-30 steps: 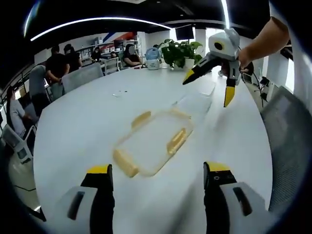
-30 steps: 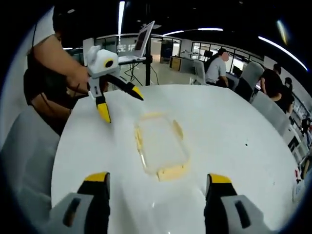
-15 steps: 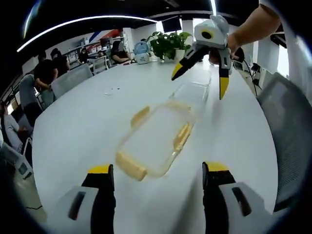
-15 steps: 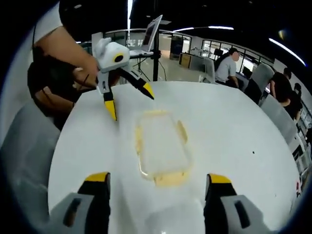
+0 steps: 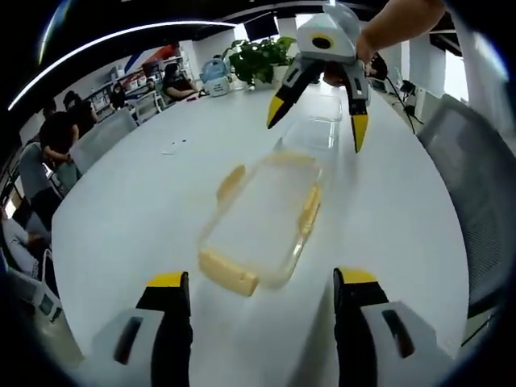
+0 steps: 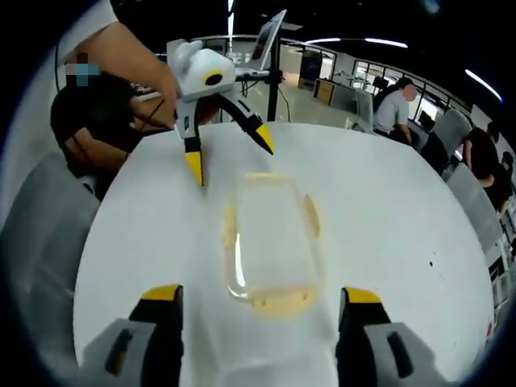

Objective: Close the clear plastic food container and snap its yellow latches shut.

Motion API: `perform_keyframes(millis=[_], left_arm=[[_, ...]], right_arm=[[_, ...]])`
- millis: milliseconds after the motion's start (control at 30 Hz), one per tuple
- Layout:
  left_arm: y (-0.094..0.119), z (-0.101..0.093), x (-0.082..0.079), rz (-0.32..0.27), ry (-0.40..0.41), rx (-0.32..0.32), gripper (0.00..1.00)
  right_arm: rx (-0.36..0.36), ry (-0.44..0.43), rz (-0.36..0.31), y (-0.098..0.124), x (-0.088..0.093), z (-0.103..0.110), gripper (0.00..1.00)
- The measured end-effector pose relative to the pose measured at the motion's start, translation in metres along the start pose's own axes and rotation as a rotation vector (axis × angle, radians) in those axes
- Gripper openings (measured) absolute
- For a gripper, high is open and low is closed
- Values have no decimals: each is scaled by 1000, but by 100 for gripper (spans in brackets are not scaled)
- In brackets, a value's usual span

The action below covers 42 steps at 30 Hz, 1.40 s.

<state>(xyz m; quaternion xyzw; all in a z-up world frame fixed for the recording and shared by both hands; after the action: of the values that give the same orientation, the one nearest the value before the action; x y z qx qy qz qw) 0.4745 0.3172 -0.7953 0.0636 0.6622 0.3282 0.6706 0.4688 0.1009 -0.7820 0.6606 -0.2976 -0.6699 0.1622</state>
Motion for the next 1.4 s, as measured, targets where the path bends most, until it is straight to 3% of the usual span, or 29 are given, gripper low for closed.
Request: perform_keyframes(millis=[200, 433, 567, 700, 867, 1033, 1133, 1400], left_arm=[[-5, 5, 3, 38, -71, 43, 69], [-8, 12, 2, 57, -97, 74, 67], [-9, 13, 7, 97, -158, 126, 66], [-11, 20, 5, 100, -140, 140, 64], [-14, 26, 7, 134, -182, 168, 63], [-17, 25, 6, 160, -207, 228, 57], [-20, 26, 6, 169, -249, 243, 59], [-26, 29, 3, 179, -269, 275, 58]], right_arm=[[-21, 6, 69, -7, 11, -2, 75], [-45, 13, 82, -13, 10, -1, 73], [-67, 6, 96, -18, 11, -2, 73], [-70, -12, 108, -21, 13, -6, 73], [-81, -12, 127, -24, 16, -9, 71], [-78, -21, 134, -24, 18, -12, 70], [-80, -6, 139, -24, 18, -13, 69], [-89, 23, 163, -26, 15, -16, 65]])
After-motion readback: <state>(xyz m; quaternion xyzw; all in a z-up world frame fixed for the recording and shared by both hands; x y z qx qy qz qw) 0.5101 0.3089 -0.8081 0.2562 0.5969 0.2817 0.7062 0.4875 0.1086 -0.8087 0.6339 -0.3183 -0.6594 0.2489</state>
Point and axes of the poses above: the point that each gripper's makers call its tool centre point, and the gripper's own axes: y roughly backward along the fingers, z roughly to its left, x roughly out of its underside, the point moved 5 cm from there along y, roughly backward along the fingers, and after that the axes turned 13 degrees about -z, right-handed, at the moved point
